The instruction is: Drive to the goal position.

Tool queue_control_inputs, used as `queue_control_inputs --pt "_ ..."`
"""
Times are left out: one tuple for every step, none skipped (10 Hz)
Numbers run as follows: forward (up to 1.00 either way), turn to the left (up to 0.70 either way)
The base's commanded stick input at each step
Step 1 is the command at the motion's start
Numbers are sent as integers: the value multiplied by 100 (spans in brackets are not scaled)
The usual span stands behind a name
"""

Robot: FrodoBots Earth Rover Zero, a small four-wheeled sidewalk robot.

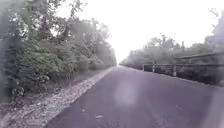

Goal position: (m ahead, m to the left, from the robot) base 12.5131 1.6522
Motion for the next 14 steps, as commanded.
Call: queue_control_inputs --pt "100 -38" --pt "100 -37" --pt "100 -31" --pt "100 0" --pt "100 0" --pt "100 0" --pt "100 0" --pt "100 0" --pt "100 0" --pt "100 0" --pt "100 0" --pt "100 0" --pt "100 0" --pt "100 0"
